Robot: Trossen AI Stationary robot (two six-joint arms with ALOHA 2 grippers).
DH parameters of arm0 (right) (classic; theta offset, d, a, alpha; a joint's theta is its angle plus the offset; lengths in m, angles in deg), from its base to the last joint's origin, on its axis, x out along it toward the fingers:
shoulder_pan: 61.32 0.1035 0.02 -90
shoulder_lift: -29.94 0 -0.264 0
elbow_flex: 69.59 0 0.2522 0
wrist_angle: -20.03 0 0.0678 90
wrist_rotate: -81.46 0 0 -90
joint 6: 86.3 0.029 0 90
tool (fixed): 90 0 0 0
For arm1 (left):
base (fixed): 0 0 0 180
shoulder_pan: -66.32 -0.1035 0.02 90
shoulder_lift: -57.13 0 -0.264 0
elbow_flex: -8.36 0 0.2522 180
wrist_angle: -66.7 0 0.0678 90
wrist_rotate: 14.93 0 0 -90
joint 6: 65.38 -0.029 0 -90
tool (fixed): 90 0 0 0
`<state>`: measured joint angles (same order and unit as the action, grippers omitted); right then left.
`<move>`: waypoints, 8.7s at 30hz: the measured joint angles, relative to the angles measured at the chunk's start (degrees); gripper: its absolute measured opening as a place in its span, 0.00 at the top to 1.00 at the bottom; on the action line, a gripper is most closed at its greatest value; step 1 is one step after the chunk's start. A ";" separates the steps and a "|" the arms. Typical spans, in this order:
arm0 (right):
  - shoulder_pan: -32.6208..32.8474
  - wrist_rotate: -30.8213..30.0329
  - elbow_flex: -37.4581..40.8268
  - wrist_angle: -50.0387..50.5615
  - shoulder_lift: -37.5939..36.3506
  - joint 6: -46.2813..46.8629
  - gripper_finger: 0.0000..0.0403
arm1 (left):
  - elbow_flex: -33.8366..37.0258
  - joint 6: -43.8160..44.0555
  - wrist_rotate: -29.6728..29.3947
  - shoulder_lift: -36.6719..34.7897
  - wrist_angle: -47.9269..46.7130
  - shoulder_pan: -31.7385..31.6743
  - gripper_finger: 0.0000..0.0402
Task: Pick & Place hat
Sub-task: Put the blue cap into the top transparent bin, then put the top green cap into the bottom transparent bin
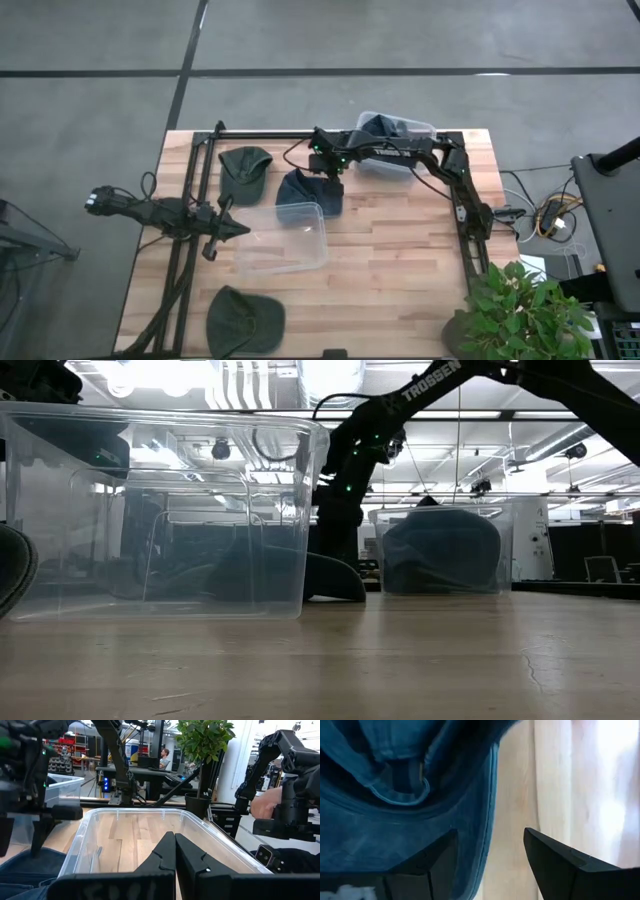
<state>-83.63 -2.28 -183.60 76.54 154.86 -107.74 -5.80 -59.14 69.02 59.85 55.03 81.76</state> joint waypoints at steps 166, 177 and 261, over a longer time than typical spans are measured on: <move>-0.75 -58.38 -6.48 42.12 -22.54 34.16 0.42 | -0.01 0.00 0.00 0.04 0.02 0.01 1.00; 1.32 -29.65 -7.32 15.22 -22.54 23.98 0.43 | -0.01 0.00 -0.01 0.04 0.01 0.02 1.00; 32.22 -19.91 19.64 -15.99 -25.07 22.30 0.98 | -37.59 32.98 -42.18 18.96 -38.68 -0.12 0.61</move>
<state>-51.41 -22.19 -163.95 60.55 129.79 -85.45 -43.39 -26.17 26.84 78.81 16.35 81.64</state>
